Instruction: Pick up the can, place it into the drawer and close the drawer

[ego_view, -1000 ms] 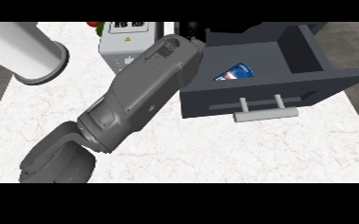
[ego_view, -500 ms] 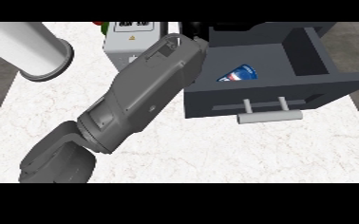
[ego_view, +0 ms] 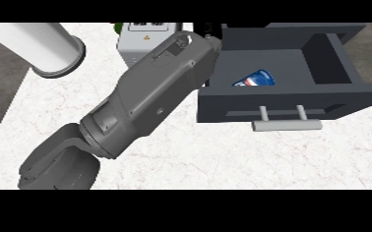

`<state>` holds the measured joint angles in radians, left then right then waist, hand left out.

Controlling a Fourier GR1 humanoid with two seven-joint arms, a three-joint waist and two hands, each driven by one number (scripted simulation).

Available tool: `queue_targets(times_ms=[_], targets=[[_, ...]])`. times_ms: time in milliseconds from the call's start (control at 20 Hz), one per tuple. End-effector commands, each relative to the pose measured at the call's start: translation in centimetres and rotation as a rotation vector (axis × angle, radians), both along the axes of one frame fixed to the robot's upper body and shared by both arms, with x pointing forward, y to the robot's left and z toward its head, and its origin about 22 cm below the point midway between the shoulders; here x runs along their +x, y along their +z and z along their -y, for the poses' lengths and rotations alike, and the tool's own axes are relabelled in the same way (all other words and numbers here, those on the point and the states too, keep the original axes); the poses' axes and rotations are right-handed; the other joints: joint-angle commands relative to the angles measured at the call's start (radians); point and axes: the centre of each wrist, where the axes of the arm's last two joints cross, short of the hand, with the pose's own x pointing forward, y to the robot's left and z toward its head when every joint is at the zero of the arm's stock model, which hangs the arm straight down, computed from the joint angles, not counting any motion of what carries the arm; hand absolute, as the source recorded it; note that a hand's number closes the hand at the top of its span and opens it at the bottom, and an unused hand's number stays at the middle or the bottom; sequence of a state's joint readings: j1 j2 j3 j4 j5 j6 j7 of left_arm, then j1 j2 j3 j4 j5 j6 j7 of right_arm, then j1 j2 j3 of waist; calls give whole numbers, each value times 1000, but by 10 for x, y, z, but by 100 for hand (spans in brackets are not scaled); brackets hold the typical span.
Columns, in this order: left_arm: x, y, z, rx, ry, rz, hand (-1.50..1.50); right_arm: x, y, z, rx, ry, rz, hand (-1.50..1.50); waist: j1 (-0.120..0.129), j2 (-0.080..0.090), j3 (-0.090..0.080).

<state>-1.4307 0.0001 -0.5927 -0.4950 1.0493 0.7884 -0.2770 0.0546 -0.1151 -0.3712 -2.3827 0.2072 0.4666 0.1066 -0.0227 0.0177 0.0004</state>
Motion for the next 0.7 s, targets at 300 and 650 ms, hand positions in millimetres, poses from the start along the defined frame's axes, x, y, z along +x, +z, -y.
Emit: queue_targets(times_ms=[300,650], targets=[[6,8,-11,-6,31,-25,-150,68,-18,-59,-240,-51,33,-150,39,-13,-1],[8,-8,-38,21,30,-41,-150,132,-42,-69,-417,-39,15,-150,54,-16,-1]])
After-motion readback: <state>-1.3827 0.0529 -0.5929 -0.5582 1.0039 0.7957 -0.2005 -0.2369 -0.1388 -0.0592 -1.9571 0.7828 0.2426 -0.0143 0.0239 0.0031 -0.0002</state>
